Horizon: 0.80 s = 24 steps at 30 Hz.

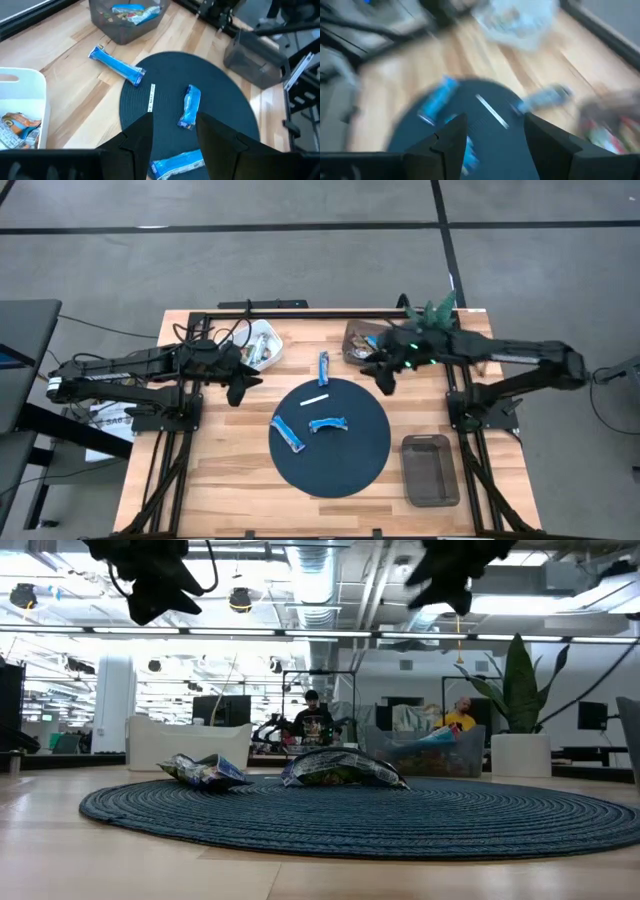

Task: Pick and place Granola Bars by type
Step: Put the violet granola bar into the bottom black bin

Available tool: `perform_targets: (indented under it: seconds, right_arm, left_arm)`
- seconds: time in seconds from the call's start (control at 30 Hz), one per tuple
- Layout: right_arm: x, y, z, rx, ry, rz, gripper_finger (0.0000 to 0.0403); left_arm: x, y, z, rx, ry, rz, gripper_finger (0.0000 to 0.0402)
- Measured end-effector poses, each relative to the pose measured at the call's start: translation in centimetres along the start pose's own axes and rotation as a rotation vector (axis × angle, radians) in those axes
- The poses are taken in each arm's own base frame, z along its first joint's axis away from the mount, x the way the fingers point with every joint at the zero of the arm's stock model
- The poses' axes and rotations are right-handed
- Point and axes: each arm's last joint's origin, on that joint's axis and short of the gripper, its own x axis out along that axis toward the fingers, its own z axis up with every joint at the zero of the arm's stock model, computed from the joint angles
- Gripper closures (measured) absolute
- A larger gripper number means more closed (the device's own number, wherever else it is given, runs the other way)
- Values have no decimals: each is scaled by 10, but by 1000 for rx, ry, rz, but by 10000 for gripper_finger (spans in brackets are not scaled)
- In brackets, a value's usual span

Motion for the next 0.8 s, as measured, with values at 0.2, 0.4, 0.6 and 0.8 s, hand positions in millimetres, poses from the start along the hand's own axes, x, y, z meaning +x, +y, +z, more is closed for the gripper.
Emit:
perform_targets:
  seconds: [0.2, 0.4, 0.6, 0.8]
  right_arm:
    - [-10, 24, -33, -64, -170, 162, 216]
    - [-12, 35, -79, -38, -99, 223, 224]
    - [-26, 39, -101, -12, -112, 265, 229]
    - [-32, 42, -101, -20, -129, 303, 229]
  left_arm:
    - [8, -2, 2, -20, 14, -27, 261]
    - [39, -14, -6, -62, 155, -90, 261]
    - [75, -39, -20, -1, 312, -102, 261]
    - [111, -60, -43, 60, 469, -79, 261]
